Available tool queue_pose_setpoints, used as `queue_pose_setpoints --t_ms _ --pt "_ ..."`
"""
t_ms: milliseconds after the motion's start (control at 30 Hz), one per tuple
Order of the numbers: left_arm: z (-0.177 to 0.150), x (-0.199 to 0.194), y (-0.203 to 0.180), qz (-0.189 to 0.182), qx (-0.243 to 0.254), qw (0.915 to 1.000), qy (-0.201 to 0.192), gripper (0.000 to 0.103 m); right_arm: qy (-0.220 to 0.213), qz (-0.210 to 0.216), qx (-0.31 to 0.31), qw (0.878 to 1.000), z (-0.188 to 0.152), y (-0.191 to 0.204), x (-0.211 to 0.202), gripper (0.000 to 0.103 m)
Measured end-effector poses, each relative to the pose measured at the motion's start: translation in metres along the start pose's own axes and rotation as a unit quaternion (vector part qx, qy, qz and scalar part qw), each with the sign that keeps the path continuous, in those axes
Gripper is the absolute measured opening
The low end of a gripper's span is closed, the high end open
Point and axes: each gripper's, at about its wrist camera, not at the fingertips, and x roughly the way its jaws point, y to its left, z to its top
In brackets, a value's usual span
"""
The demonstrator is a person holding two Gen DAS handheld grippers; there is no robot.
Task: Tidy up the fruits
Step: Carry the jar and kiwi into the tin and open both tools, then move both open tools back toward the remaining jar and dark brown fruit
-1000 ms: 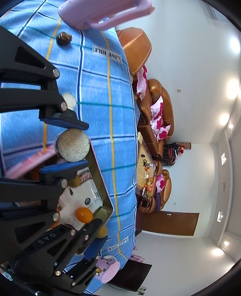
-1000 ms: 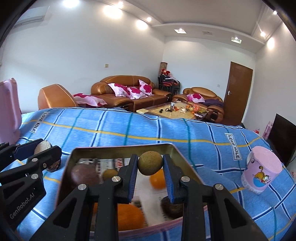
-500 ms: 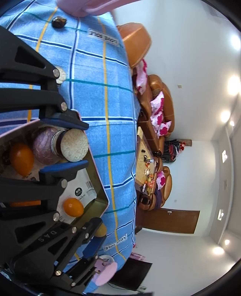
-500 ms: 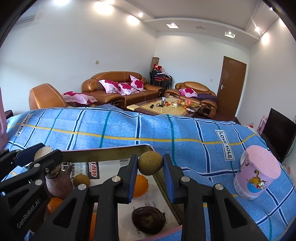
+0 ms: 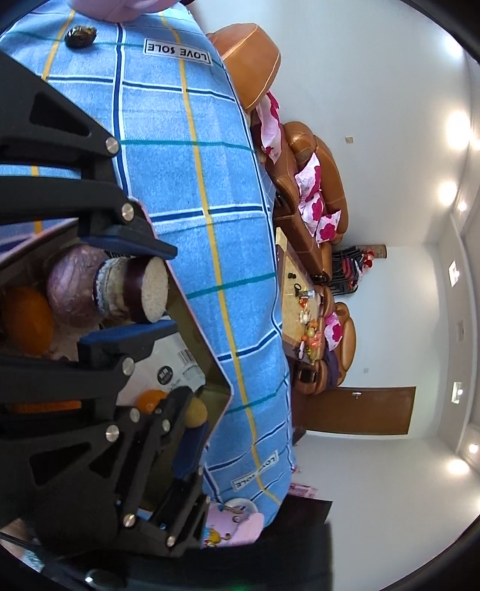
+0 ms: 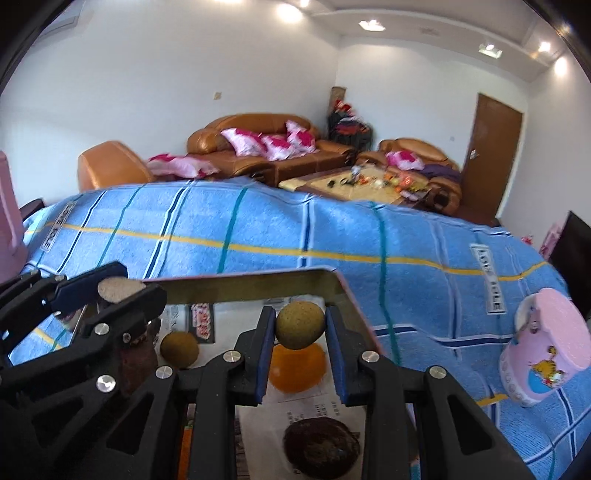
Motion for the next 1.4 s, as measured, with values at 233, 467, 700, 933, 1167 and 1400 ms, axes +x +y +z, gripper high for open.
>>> queue_pose_setpoints --t_ms 233,467,700,933,1167,1400 --pt "-0.002 0.001 0.006 -0.006 -0.013 0.9999 -0.004 0.035 0.022 0.036 -0.008 0.999 -0.002 0.004 0.008 0.030" --pt "-0.002 0.000 0.007 -0.009 -0.017 0.9998 -0.003 0.035 0.020 0.053 0.002 0.998 -0.002 0.000 0.006 0.030" --pt "-0.003 -0.004 0.020 0.006 -0.059 0.9983 -0.004 0.064 0.002 0.085 0.034 0.996 -0.002 -0.009 -0.002 0.030" --pt "-0.001 -0.014 0.030 0.012 -0.088 0.9956 -0.029 0.093 -0.019 0.134 0.079 0.988 0.000 -0.020 -0.007 0.032" --pt "0.002 -0.026 0.043 0.011 -0.136 0.9892 -0.052 0.103 -0.046 0.165 0.132 0.976 0.000 -0.033 -0.012 0.065" --pt "0.000 -0.025 0.037 0.076 -0.101 0.9904 -0.056 0.103 -0.134 0.039 0.103 0.985 -0.002 -0.025 -0.041 0.066"
